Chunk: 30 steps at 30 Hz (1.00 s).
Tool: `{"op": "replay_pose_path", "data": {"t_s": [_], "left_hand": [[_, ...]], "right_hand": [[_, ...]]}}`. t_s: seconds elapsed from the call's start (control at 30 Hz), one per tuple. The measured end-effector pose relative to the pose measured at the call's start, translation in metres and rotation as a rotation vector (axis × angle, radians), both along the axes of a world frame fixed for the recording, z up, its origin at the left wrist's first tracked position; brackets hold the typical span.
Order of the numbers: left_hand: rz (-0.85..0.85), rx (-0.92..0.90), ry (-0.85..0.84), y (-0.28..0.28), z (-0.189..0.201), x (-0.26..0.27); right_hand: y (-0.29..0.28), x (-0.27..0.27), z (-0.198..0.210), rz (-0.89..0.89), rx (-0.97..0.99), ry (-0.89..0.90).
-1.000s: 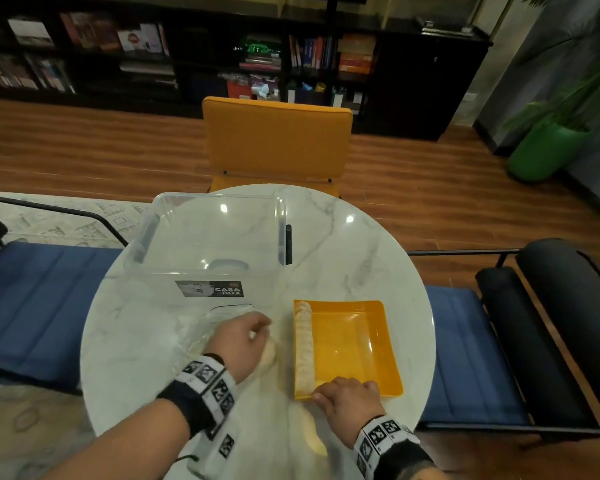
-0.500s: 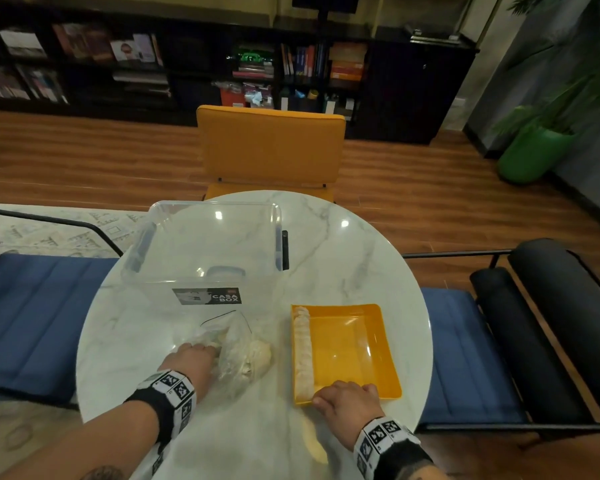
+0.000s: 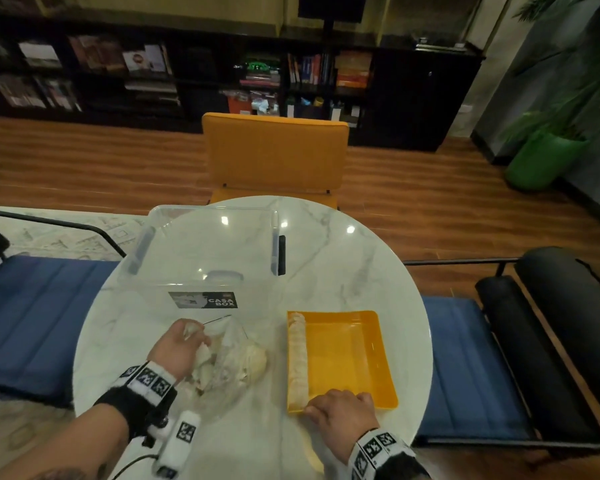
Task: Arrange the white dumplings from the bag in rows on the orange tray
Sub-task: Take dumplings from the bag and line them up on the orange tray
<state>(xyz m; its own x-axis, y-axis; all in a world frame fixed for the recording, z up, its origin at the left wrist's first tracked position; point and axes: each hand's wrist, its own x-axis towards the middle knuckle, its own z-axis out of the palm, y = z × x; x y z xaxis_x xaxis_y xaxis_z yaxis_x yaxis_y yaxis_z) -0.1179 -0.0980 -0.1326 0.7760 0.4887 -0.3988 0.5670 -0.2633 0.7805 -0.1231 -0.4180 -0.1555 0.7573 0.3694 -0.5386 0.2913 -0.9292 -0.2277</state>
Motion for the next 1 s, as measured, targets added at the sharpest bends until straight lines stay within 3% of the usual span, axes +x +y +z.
{"op": "replay_pose_path", "data": {"t_s": [0.1, 0.17, 0.3, 0.37, 0.5, 0.57, 0.63, 0.83, 1.0], "left_hand": [[0.218, -0.413, -0.13, -0.003, 0.009, -0.001], [0.267, -0.601, -0.16, -0.008, 0.023, -0.003], [0.392, -0.67, -0.064, -0.008, 0.029, -0.006], [0.325, -0.494, 0.024, -0.006, 0.021, -0.005], [-0.225, 0.345, 0.31, -0.009, 0.018, -0.006], [-0.491, 0.59, 0.413, -0.01, 0.006, -0.008], [-0.579, 0.659, 0.449, -0.01, -0.002, -0.011], [-0.576, 0.643, 0.449, -0.014, -0.005, -0.017], [-0.308, 0.38, 0.266, -0.008, 0.013, -0.013]], "right_hand": [[0.0, 0.001, 0.003, -0.015, 0.011, 0.008], [0.001, 0.001, 0.004, -0.019, 0.011, 0.013], [0.001, 0.001, 0.006, -0.031, 0.017, 0.016], [0.001, 0.001, 0.006, -0.026, 0.016, 0.011], [0.001, 0.001, 0.006, -0.025, 0.018, 0.016], [0.001, 0.001, 0.005, -0.025, 0.011, 0.016], [0.001, 0.0, 0.003, -0.017, 0.004, 0.019], [0.0, -0.001, 0.001, 0.008, -0.012, 0.012], [0.0, 0.001, 0.002, 0.013, -0.006, 0.022]]}}
